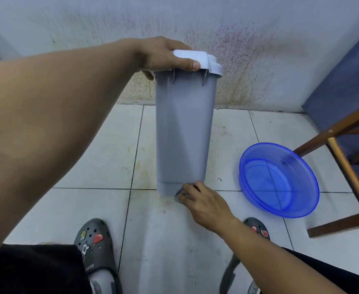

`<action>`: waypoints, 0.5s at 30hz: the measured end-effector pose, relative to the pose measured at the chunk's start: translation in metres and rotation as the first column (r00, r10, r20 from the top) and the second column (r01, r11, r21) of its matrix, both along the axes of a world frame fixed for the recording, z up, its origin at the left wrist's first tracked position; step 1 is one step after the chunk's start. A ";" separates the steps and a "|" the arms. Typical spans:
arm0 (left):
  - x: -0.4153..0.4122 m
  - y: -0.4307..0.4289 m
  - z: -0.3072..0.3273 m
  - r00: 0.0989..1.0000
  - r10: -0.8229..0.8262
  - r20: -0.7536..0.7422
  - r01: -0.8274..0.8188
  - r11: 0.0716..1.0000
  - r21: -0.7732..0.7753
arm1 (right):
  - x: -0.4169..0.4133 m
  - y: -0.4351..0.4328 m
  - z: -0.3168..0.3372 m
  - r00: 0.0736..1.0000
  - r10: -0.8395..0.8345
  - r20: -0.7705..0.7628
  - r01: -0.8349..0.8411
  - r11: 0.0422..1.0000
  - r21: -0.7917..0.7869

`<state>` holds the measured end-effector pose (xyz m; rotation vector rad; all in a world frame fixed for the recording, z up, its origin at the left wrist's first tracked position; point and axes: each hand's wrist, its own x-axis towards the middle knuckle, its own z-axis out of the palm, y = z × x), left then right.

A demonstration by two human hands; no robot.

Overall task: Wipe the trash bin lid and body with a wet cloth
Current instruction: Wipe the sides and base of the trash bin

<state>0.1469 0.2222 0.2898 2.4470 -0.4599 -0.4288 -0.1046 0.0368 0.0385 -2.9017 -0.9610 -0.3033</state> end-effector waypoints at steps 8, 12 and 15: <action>0.000 0.002 -0.001 1.000 -0.014 0.021 0.014 1.000 0.004 | 0.013 -0.017 0.012 0.993 -0.104 -0.057 0.112 0.978 0.177; 0.000 0.002 -0.001 0.999 -0.032 0.039 0.033 0.999 -0.002 | 0.054 -0.010 0.047 0.977 -0.205 0.058 0.179 0.937 0.300; -0.001 -0.002 -0.001 0.998 -0.042 0.047 0.043 0.999 -0.014 | 0.087 0.000 0.081 0.954 -0.269 0.132 0.208 0.912 0.355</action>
